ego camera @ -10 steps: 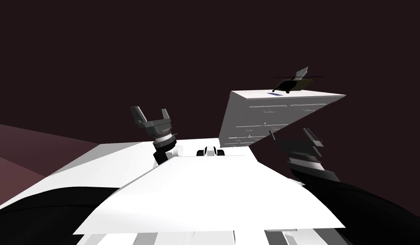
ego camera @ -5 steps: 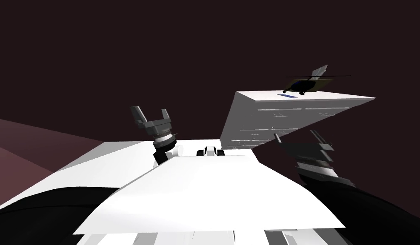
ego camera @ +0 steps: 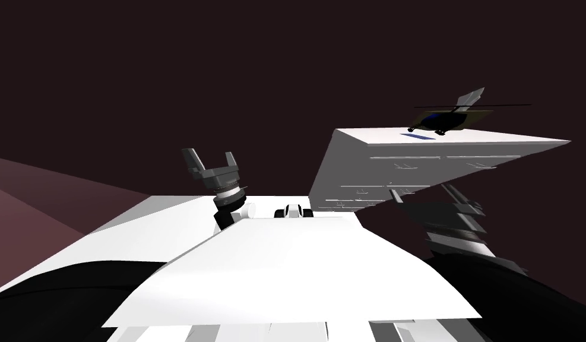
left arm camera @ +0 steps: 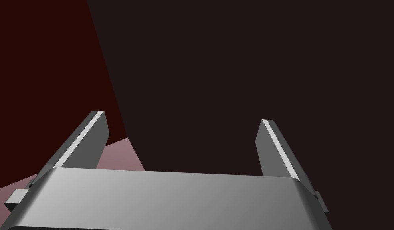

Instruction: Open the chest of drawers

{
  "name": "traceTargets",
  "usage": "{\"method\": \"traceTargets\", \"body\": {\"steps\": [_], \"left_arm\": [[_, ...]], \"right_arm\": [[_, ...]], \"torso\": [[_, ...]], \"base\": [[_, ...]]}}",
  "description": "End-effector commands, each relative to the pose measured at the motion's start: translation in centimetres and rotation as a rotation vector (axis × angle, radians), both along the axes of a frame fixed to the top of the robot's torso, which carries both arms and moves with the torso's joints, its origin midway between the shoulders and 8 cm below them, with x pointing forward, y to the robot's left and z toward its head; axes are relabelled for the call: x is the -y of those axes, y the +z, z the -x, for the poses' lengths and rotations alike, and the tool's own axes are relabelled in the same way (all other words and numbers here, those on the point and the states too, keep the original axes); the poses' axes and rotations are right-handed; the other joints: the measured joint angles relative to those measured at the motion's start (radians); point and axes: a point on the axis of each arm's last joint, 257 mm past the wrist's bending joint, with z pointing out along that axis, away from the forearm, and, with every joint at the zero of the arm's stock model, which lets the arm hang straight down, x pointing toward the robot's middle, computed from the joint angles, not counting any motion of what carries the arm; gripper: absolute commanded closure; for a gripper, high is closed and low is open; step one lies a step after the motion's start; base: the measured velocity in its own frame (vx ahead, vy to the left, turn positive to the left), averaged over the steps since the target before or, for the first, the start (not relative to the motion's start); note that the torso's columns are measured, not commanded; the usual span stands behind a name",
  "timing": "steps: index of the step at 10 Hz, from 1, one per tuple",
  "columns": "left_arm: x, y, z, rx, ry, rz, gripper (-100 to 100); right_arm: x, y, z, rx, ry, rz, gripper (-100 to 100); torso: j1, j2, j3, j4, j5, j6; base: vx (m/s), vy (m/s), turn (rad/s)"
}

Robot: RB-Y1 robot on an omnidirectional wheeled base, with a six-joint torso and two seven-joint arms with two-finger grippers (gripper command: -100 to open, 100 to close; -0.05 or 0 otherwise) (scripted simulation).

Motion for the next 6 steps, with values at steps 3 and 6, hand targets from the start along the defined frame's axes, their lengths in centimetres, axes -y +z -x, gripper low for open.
{"method": "traceTargets", "body": {"steps": [3, 6], "left_arm": [[0.0, 0.0, 0.0, 0.0, 0.0, 0.0, 0], [0.0, 0.0, 0.0, 0.0, 0.0, 0.0, 0]], "right_arm": [[1.1, 0.34, 0.87, -0.061, -0.044, 0.153, -100], [1.69, 0.81, 1.25, -0.11, -0.062, 0.278, -100]], "torso": [[0.0, -0.001, -0.001, 0.0, 0.0, 0.0], [-0.001, 0.0, 0.0, 0.0, 0.0, 0.0]], "base": [[0.068, 0.026, 0.057], [0.061, 0.014, 0.054]]}}
